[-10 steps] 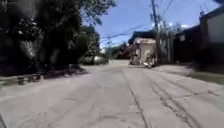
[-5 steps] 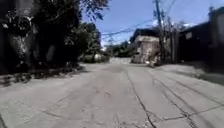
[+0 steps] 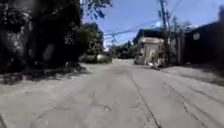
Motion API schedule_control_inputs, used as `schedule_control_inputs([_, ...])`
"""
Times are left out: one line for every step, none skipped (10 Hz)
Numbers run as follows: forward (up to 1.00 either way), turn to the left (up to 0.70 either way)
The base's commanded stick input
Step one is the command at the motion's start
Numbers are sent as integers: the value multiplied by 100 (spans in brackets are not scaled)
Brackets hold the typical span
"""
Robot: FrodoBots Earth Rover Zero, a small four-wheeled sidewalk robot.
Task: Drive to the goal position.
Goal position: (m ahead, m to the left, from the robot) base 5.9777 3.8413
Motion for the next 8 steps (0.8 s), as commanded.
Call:
schedule_control_inputs([96, 21])
schedule_control_inputs([97, 17])
schedule_control_inputs([97, 9])
schedule_control_inputs([97, 3])
schedule_control_inputs([97, 3])
schedule_control_inputs([97, 3])
schedule_control_inputs([97, 3])
schedule_control_inputs([97, 3])
